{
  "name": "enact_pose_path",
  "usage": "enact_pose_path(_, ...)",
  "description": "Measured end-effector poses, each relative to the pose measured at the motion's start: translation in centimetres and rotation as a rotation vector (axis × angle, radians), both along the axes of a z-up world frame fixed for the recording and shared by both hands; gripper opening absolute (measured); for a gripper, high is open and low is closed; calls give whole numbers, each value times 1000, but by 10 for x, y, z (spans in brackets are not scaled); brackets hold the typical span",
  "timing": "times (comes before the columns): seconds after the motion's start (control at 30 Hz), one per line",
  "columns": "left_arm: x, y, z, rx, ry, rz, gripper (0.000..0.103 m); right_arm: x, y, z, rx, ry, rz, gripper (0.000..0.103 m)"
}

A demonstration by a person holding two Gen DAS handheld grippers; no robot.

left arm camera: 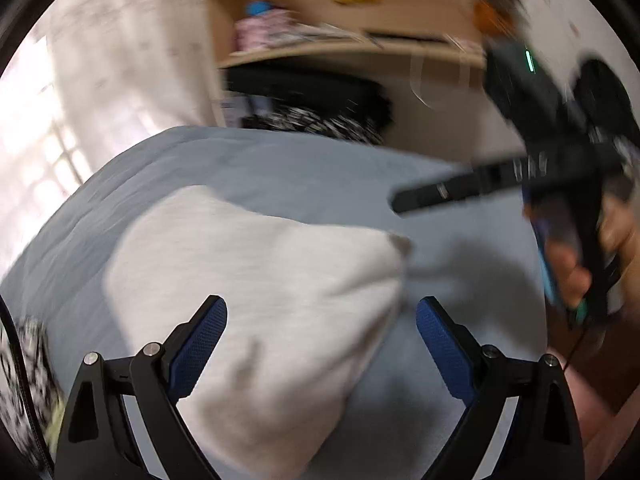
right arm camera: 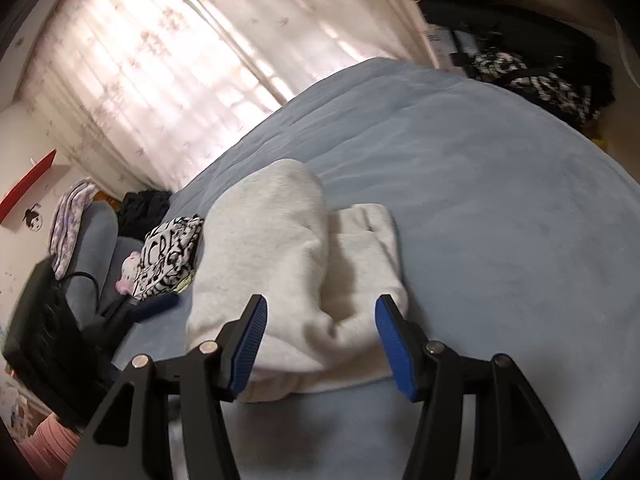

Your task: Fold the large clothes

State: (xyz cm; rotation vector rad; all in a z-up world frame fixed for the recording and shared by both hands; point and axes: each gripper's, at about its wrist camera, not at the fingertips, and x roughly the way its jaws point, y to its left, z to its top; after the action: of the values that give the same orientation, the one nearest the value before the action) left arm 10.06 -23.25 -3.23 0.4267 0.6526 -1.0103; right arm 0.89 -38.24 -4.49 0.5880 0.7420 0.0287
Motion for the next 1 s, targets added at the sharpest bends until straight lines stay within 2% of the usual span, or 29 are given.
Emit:
enact_pose_path(0.13, 57, 42, 3, -55, 82, 205, 95, 38, 4, -2, 31, 20, 68, 57)
enact_pose_path(0.2, 87, 57, -6, -85, 175, 283, 94, 65, 3, -10, 78, 51, 102, 57)
enact_pose_path(0.27, 118, 70, -24, -137, 303, 357, 91, 90, 0, -22, 129, 93, 121, 64)
enact_pose_path(0.33, 138, 80, -38, -163, 371, 405, 90, 112, -5, -35, 179, 136, 134, 66)
enact_pose_path(0.57, 171, 71, -79, -200, 488, 445, 90, 161, -15, -81, 372, 228, 184, 67)
enact_pose_path(0.7, 168, 52, -86, -177, 470, 435, 90, 167, -15, -107, 464, 255, 174, 66)
enact_pose_path(0.73, 167, 50, -83, -164, 456, 433, 90, 166, -14, -109, 460, 250, 171, 58)
enact_pose_path(0.8, 168, 37, -85, -121, 424, 439, 91, 163, -10, -102, 361, 217, 180, 23)
enact_pose_path(0.83, 167, 31, -82, -104, 412, 435, 91, 159, -9, -96, 322, 193, 193, 14)
enact_pose_path(0.93, 157, 12, -76, -55, 359, 431, 92, 129, -19, -69, 189, 96, 129, 13)
enact_pose_path(1.0, 151, 0, -72, -34, 334, 415, 99, 99, -36, -58, 164, 37, 57, 13)
